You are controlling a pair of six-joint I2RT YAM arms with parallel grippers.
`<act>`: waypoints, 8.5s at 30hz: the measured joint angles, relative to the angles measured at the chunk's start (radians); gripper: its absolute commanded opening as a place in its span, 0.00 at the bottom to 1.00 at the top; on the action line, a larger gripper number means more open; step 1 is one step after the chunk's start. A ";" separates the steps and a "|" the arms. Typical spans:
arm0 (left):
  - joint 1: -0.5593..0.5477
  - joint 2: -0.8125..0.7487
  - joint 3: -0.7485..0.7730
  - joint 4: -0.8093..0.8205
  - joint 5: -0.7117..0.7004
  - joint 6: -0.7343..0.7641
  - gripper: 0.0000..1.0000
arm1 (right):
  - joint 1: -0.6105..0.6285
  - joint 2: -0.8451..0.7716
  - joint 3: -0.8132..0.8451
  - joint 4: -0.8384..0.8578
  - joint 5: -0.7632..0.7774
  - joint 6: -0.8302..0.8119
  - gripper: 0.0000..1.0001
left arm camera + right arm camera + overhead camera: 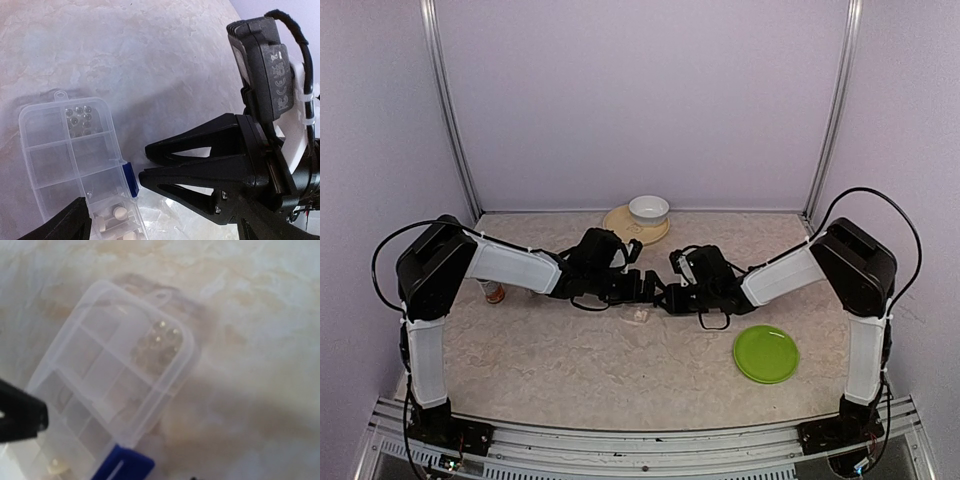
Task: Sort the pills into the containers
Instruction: Close the lid of the pill container, then pick up the pill container from the center of the board, then pass from the left arm to the right, then pass from the right arm to the left
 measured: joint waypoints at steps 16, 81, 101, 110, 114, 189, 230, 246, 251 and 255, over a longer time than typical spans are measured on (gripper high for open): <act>0.015 -0.002 0.001 -0.014 -0.024 0.004 0.99 | 0.000 0.057 0.098 -0.065 0.002 -0.026 0.11; -0.069 0.074 0.220 -0.586 -0.467 0.136 0.98 | -0.092 -0.127 -0.179 0.063 -0.101 0.008 0.54; -0.070 0.081 0.219 -0.568 -0.425 0.254 0.57 | -0.116 -0.144 -0.205 0.076 -0.134 0.008 0.56; -0.079 0.049 0.177 -0.541 -0.351 0.377 0.51 | -0.129 -0.145 -0.195 0.068 -0.262 0.025 0.57; -0.113 0.029 0.165 -0.544 -0.334 0.427 0.51 | -0.146 -0.145 -0.195 0.080 -0.357 0.056 0.57; -0.009 -0.431 -0.328 -0.085 0.141 -0.037 0.99 | -0.194 -0.089 -0.346 0.742 -0.893 0.657 0.21; -0.063 -0.293 -0.469 0.622 0.328 -0.407 0.57 | -0.203 -0.108 -0.381 1.000 -0.878 0.856 0.21; -0.064 -0.276 -0.487 0.685 0.329 -0.477 0.02 | -0.203 -0.110 -0.383 1.056 -0.886 0.845 0.24; -0.064 -0.270 -0.496 0.720 0.332 -0.497 0.02 | -0.203 -0.110 -0.383 1.044 -0.887 0.839 0.35; -0.064 -0.267 -0.500 0.733 0.332 -0.519 0.03 | -0.203 -0.123 -0.382 0.966 -0.890 0.772 0.46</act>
